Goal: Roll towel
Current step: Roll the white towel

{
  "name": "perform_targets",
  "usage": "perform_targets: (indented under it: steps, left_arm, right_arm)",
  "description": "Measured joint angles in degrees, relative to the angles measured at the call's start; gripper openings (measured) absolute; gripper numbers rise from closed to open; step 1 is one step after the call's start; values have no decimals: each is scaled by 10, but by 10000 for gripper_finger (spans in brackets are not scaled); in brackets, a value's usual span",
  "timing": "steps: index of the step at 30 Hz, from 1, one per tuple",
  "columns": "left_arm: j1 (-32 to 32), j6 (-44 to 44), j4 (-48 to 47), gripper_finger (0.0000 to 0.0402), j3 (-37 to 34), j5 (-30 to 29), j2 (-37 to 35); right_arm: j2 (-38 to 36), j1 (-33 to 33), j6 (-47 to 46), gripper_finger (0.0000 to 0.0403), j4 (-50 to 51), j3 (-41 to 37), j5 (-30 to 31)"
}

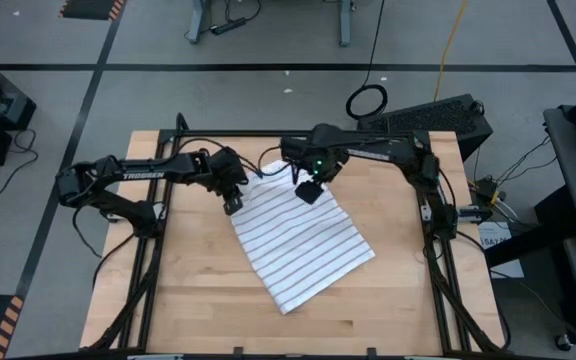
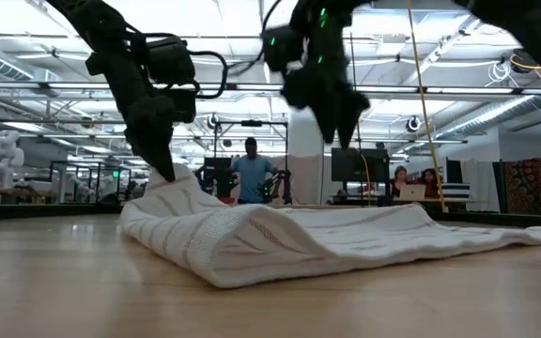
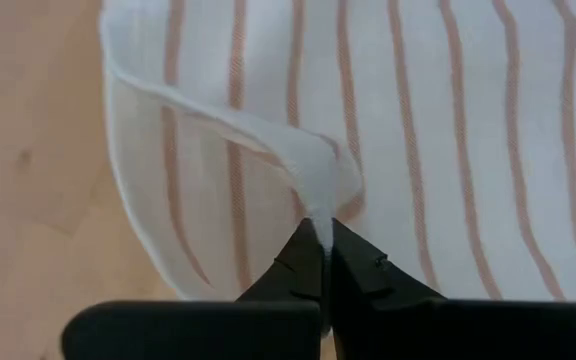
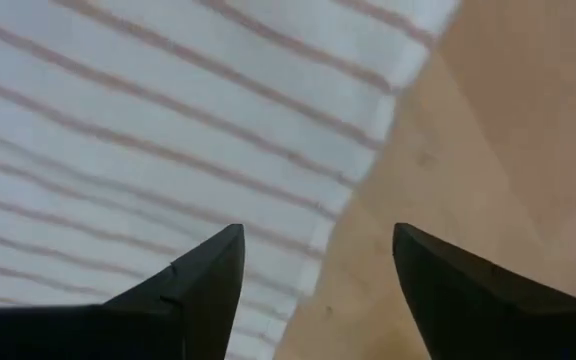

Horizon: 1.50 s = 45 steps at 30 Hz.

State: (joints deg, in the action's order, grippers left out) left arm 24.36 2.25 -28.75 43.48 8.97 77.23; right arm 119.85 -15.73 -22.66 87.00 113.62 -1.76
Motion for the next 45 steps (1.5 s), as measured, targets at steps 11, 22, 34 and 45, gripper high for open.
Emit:
perform_targets:
  steps: [11,22,34,45]
  left_arm:
    - [2,4,-4,5,8,-17,0]
    - [2,2,-1,8,8,-4,0]
    - [2,3,-1,10,8,-3,0]
    - [2,3,9,10,8,-15,0]
  right_arm:
    - [-193,141,-269,246,-127,-304,-6]
    - [-313,190,-409,246,-336,-587,-46]
    - [-316,225,-457,243,-436,-691,-56]
    - [-318,256,-542,79,-483,-723,-71]
